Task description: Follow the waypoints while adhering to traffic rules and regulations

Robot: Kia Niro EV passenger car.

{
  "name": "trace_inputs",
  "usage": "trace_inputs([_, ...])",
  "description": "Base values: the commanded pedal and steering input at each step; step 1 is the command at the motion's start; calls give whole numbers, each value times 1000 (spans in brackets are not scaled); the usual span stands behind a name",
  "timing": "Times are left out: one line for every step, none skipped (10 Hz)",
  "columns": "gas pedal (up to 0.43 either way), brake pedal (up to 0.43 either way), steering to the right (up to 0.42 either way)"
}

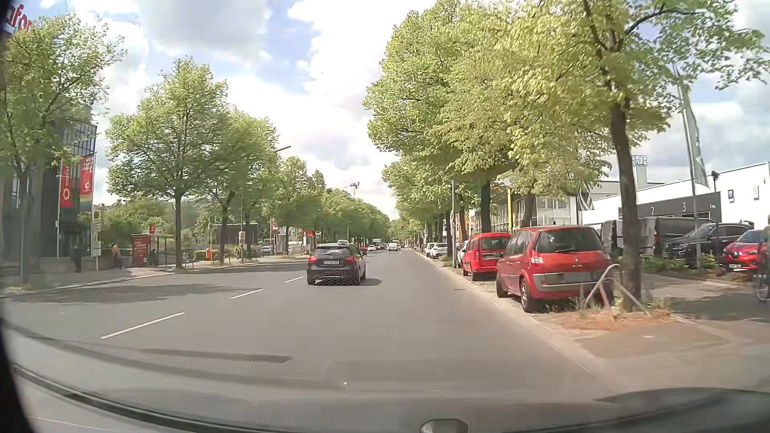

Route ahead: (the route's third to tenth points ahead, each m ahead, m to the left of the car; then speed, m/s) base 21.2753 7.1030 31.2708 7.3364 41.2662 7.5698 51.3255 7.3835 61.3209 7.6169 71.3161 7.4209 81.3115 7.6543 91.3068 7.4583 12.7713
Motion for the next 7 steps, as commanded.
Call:
trace_inputs([0, 18, -1])
trace_inputs([0, 18, -1])
trace_inputs([0, 24, -1])
trace_inputs([0, 18, -1])
trace_inputs([0, 24, -1])
trace_inputs([0, 18, -1])
trace_inputs([0, 18, -1])
